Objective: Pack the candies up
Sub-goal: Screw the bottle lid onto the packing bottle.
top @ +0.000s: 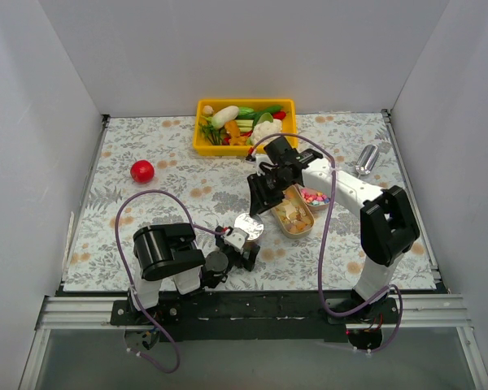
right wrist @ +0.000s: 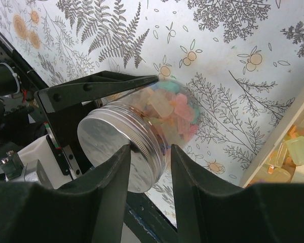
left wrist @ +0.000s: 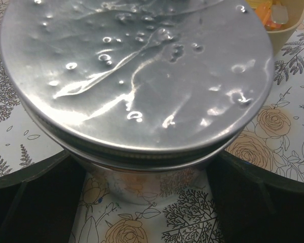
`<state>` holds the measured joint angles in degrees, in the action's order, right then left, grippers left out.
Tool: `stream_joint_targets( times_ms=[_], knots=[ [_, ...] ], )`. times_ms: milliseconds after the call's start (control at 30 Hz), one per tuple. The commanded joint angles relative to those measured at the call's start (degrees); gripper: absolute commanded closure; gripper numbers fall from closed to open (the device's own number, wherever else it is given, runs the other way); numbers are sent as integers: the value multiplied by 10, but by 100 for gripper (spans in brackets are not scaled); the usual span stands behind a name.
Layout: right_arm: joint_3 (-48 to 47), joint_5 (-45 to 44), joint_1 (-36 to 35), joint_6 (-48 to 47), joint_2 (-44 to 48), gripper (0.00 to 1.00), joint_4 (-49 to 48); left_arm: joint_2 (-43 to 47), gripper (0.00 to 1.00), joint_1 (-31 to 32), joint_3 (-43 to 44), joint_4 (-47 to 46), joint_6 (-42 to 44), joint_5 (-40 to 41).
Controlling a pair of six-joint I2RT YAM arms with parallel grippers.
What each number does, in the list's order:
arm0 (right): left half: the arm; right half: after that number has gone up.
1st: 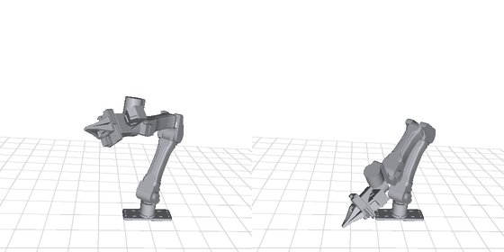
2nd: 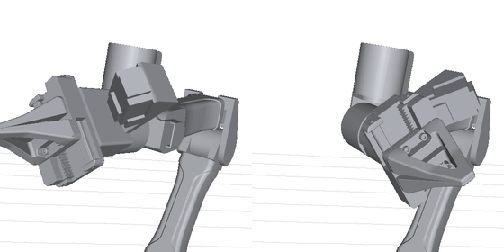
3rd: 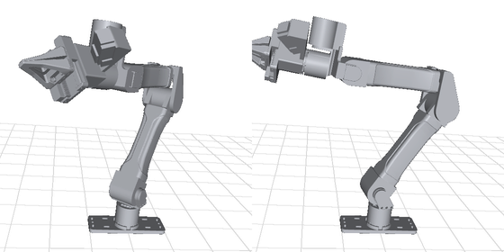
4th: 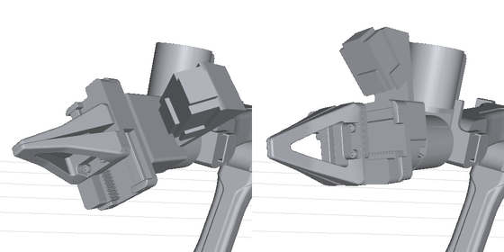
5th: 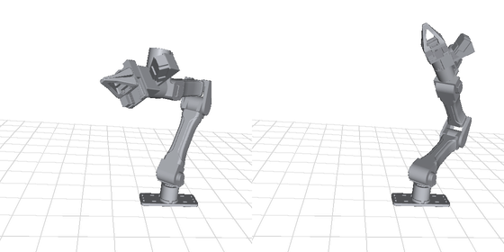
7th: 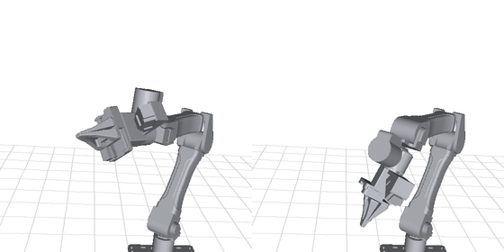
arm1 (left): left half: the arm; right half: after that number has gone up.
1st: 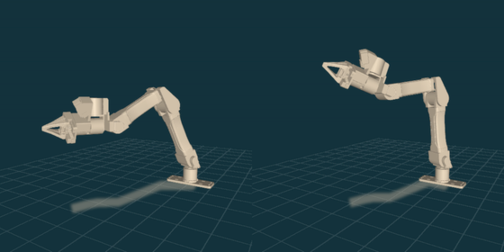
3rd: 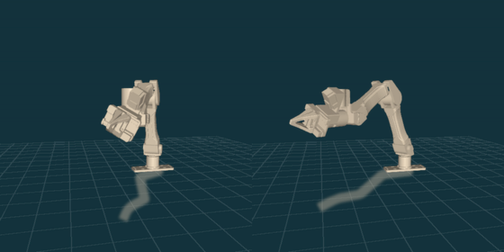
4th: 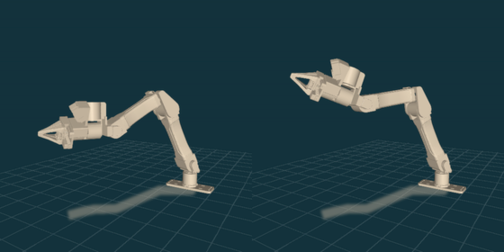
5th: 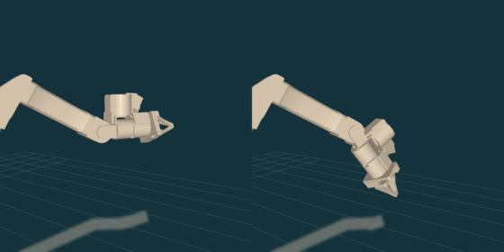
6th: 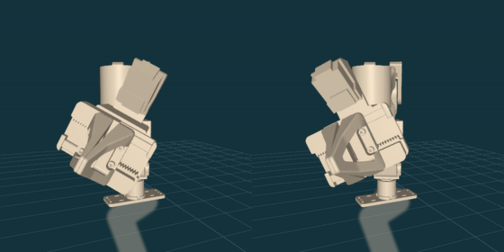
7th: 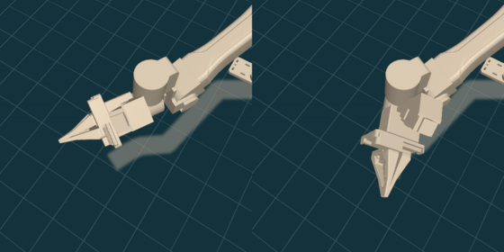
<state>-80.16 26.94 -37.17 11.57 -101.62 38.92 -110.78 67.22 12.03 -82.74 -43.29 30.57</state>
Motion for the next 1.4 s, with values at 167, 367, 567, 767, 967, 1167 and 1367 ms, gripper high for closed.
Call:
stream_joint_targets(
  times_ms=[167, 367, 567, 767, 967, 1167, 1367],
  knots=[
    [-55, -46, -15, 6, -12, 71, 2, -34, 20, -6, -37, -189, 39, -8],
    [-91, -72, -20, 12, -30, 84, 41, -33, 19, -6, -43, -189, 36, -10],
    [-91, -131, -27, 21, 2, 85, 38, -31, 18, -6, -42, -185, 31, -9],
    [-106, -193, -33, 28, 50, 51, 4, -31, 18, -6, -47, -184, 27, -9],
    [-73, -180, -45, -8, 61, 50, 25, -30, 18, -6, -49, -183, 22, -11],
    [-31, -181, -74, -28, 74, 52, -11, -31, 18, -6, -52, -183, 18, -15],
    [-49, -202, -101, -40, 32, 52, -14, -33, 18, -6, -52, -182, 15, -17]
  ],
)
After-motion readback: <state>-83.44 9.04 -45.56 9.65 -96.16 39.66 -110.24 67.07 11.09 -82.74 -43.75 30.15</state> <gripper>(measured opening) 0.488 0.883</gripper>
